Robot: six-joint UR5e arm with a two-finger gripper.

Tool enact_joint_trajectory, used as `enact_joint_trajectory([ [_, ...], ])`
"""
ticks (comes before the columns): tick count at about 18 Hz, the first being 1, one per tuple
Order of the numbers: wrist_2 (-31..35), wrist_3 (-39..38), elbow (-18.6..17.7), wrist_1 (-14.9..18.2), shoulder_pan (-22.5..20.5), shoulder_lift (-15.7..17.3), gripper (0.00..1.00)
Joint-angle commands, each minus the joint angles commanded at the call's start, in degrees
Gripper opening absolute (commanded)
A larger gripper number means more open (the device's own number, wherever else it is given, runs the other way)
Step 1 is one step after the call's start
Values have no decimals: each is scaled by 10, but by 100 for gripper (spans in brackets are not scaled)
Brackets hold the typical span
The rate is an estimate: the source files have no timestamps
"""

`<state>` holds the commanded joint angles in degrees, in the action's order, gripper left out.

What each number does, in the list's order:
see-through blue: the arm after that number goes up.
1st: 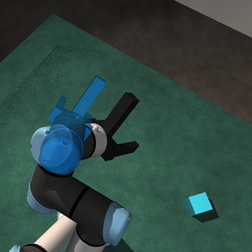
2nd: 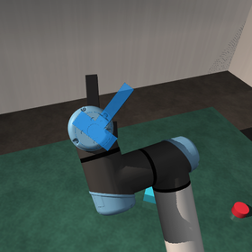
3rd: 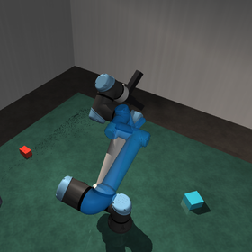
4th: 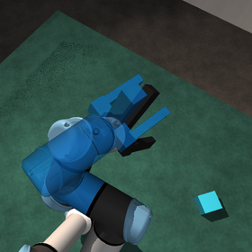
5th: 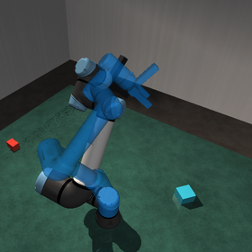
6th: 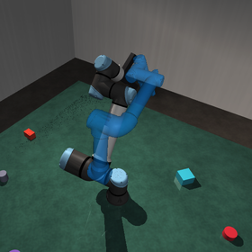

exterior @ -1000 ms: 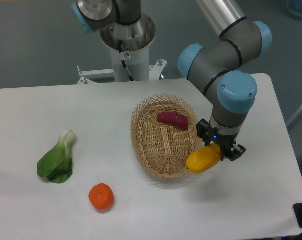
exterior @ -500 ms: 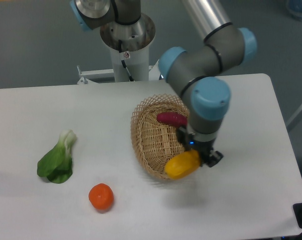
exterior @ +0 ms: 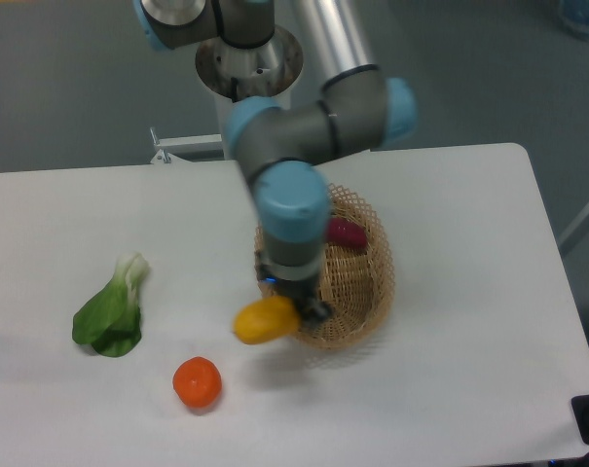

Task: Place the mango on the table
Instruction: 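Carry the yellow mango over the basket toward the bok choy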

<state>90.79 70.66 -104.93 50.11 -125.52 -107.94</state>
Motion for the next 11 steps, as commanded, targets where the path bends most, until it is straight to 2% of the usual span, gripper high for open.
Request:
enact_joint_trajectory([
  [6, 4, -1, -12, -1, 61, -2, 27],
  [11, 4, 4, -26, 0, 83, 2, 31],
])
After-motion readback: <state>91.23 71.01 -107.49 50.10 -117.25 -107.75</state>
